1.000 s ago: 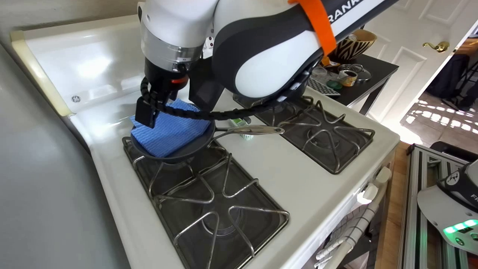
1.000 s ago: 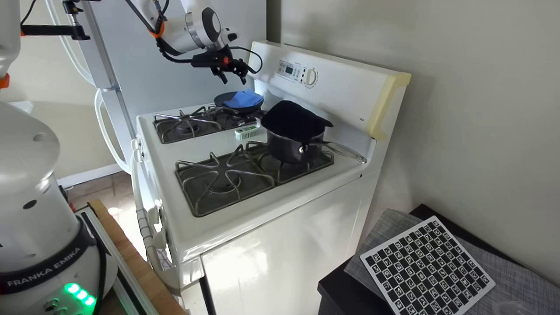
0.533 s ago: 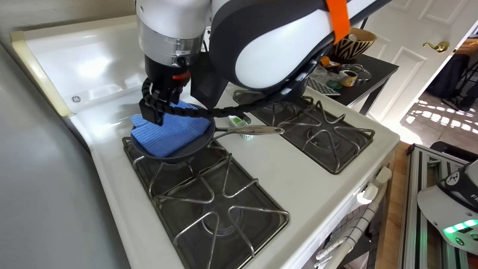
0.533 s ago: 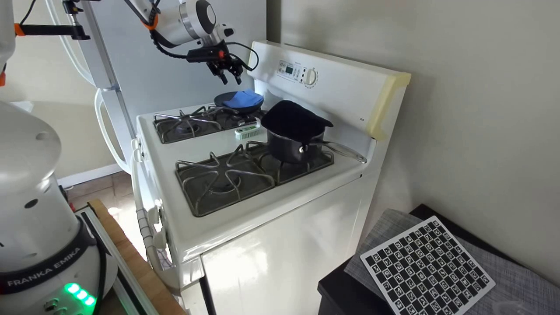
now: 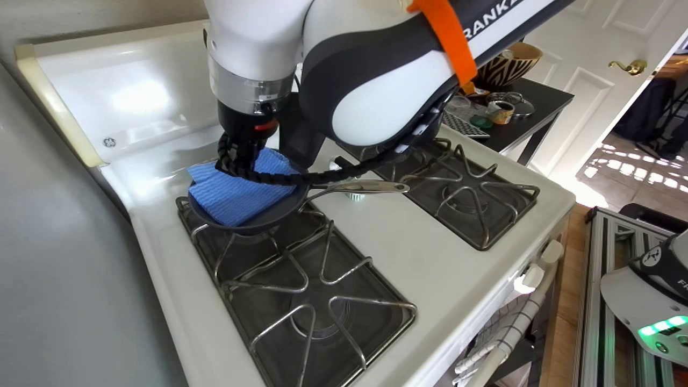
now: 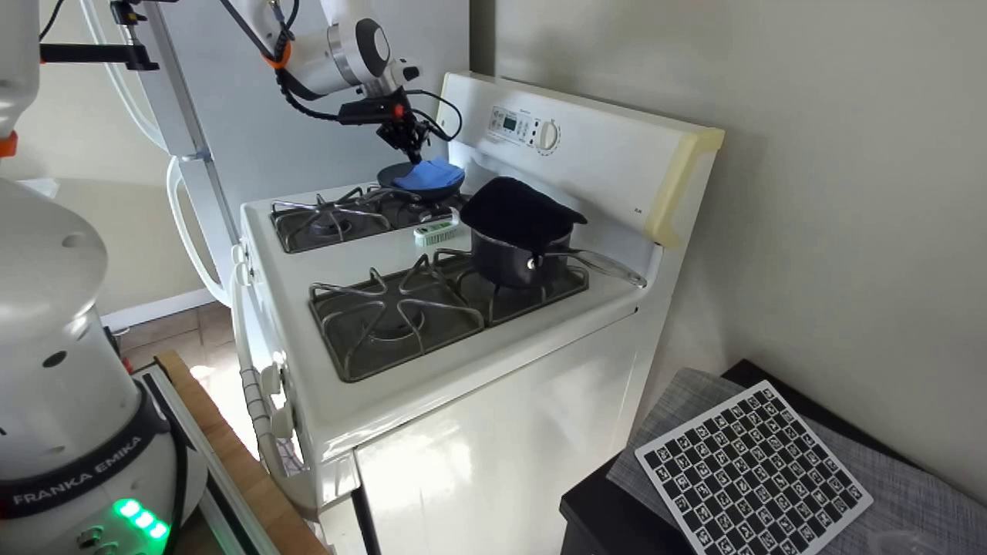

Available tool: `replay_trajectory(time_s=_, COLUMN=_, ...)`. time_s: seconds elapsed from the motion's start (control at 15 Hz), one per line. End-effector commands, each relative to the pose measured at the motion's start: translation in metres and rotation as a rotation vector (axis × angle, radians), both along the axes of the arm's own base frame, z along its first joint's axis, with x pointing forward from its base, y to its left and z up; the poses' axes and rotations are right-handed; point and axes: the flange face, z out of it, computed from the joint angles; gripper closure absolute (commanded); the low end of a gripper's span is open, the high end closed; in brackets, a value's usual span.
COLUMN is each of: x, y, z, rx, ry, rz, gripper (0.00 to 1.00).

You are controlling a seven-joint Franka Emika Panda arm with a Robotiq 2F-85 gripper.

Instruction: Use the white cloth to clean the pan

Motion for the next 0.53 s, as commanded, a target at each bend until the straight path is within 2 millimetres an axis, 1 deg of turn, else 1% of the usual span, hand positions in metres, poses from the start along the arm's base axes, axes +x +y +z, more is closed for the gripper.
replay_trajectory(time_s=0.0, x=0.010, y=0.001, z=-0.020, rx=0.012, ry=-0.020, rz=0.033, gripper=1.00)
replay_trajectory(time_s=0.27, x=0.017, y=-0.003, z=-0.039, rx=0.027, ry=-0.062, rz=0.060, gripper=1.00)
replay_trajectory(time_s=0.47, x=0.022, y=-0.007, z=-0.050, rx=0.039, ry=-0.117, rz=0.084, gripper=1.00)
